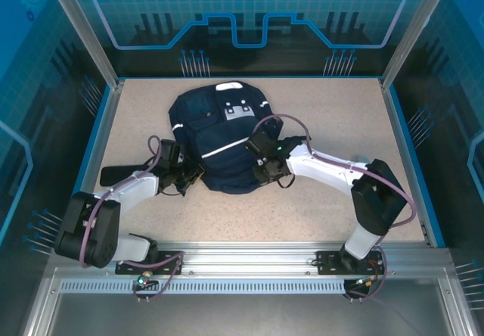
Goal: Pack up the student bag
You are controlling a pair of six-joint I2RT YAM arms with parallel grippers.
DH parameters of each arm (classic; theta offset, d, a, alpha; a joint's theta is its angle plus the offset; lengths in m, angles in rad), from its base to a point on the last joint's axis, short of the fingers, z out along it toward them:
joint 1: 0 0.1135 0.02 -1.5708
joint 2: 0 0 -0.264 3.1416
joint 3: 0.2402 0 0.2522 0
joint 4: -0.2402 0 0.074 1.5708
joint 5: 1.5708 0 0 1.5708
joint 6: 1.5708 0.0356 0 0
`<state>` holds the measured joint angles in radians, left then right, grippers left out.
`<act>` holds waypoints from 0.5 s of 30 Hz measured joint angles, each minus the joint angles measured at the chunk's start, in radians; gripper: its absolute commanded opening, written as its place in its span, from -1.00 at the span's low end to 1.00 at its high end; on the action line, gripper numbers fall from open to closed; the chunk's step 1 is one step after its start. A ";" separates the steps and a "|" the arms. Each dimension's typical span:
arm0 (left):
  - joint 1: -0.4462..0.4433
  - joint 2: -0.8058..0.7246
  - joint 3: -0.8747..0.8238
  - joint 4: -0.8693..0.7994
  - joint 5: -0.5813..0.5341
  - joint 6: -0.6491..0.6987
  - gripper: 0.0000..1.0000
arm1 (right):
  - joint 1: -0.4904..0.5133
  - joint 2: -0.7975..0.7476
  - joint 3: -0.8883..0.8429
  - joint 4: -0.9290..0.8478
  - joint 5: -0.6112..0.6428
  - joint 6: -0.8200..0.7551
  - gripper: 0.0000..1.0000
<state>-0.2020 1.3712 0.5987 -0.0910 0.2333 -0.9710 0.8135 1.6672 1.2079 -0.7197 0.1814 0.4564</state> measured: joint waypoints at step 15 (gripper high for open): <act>0.038 0.056 0.160 -0.094 -0.138 0.137 -0.11 | 0.146 0.121 0.072 0.119 -0.221 0.059 -1.00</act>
<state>-0.1642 1.4269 0.7586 -0.1848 0.0952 -0.8341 0.9600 1.7882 1.2797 -0.6006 -0.0399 0.5156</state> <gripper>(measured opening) 0.403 0.075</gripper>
